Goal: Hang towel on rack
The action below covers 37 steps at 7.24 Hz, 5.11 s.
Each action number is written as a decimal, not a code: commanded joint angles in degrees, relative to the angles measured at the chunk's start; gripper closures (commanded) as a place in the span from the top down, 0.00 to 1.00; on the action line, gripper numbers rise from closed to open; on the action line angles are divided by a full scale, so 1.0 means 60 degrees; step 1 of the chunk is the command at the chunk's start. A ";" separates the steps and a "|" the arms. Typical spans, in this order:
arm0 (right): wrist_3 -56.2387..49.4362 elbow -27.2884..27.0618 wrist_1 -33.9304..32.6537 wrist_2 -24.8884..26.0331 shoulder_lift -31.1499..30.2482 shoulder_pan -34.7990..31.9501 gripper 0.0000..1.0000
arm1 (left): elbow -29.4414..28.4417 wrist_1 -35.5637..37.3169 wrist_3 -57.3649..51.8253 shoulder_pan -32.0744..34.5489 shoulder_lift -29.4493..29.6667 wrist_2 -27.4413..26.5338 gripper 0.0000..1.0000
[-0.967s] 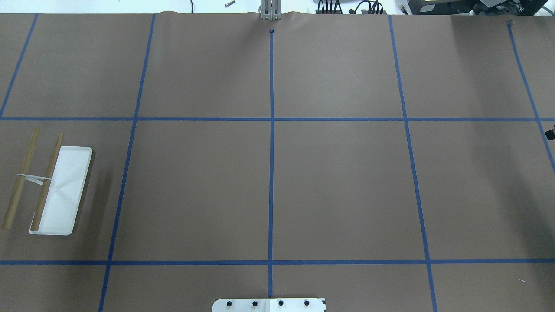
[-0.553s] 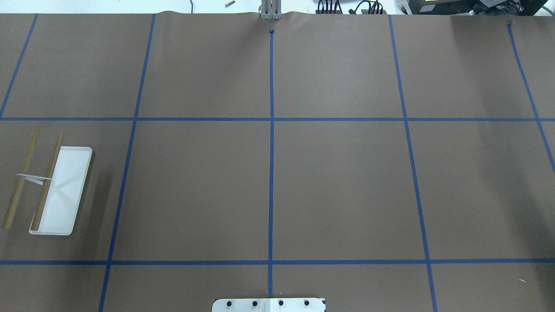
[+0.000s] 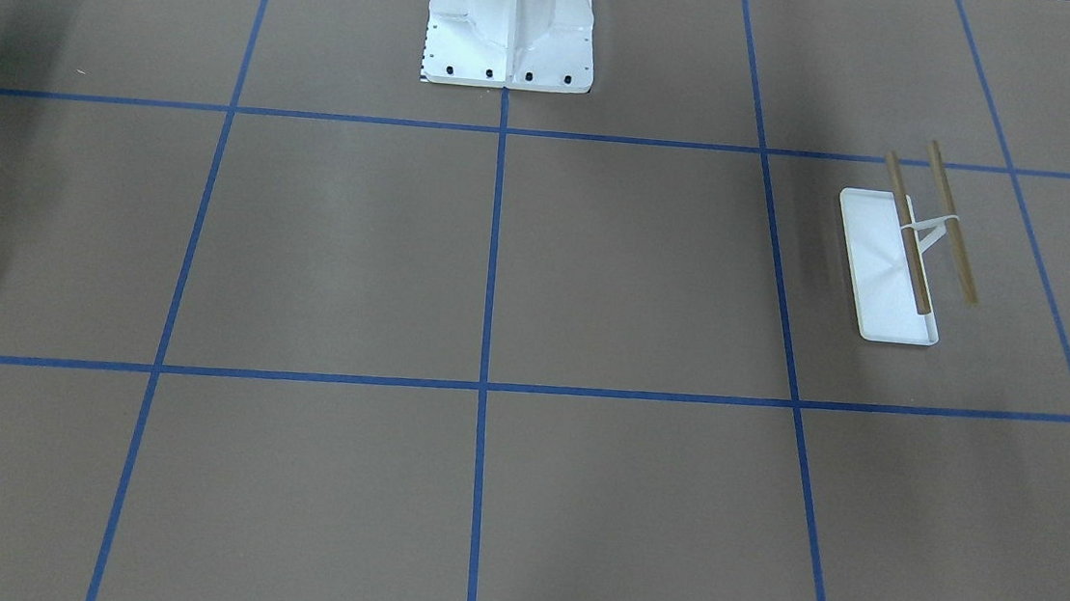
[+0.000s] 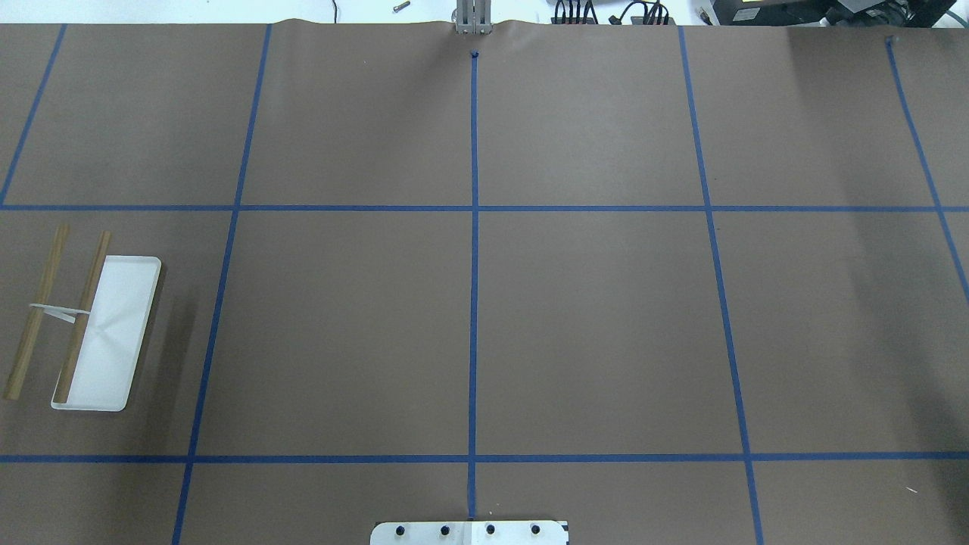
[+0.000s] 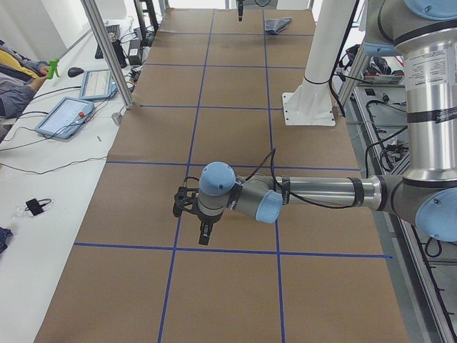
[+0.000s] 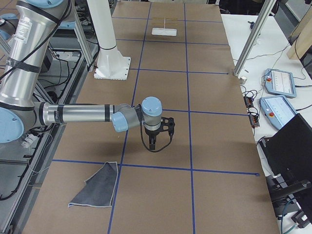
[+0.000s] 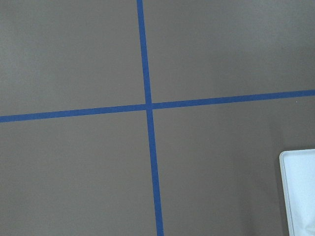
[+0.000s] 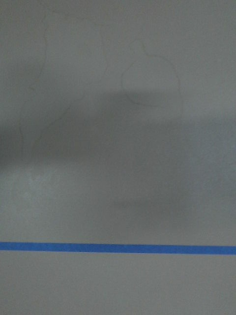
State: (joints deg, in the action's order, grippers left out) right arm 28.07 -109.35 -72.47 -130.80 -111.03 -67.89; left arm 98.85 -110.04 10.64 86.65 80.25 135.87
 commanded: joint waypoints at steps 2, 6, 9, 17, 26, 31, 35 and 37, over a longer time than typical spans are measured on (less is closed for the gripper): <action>-0.0145 0.0017 0.0008 0.0940 -0.1004 0.1426 0.93 | 0.0033 -0.0175 0.0014 0.0002 0.0000 0.0001 0.98; -0.0445 0.0587 -0.0007 0.0765 -0.1403 0.2011 0.96 | 0.0033 -0.0380 0.0014 0.0002 0.0000 0.0001 0.98; -0.0357 0.0764 -0.0109 0.0575 -0.1403 0.2758 0.81 | 0.0091 -0.0380 0.0014 0.0002 0.0000 -0.0013 0.98; -0.0415 0.1277 -0.0139 0.0633 -0.1592 0.3273 0.48 | 0.0179 -0.0380 0.0044 0.0002 0.0132 -0.0028 0.98; -0.0342 -0.1761 -0.3198 0.0924 -0.0504 0.0596 0.00 | 0.0194 -0.0395 0.0654 0.0002 0.0349 0.0001 0.98; 0.1638 -0.1888 -1.0377 0.1424 0.7628 0.1187 0.00 | 0.0282 -0.0380 0.3375 -0.0420 0.2046 0.1273 0.98; 0.6665 0.0378 -0.9051 0.1585 1.1188 0.2539 0.00 | 0.0253 -0.0380 0.8788 -0.1752 0.4344 0.1276 0.98; 0.8265 0.2437 -0.8067 0.1571 1.2958 0.2569 0.00 | 0.0253 -0.0380 1.1355 -0.2484 0.5357 0.1203 0.98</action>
State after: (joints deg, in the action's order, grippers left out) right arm 71.74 -102.51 -124.48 -121.35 -40.01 -52.75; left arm 100.37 -112.32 69.35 74.39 108.68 143.35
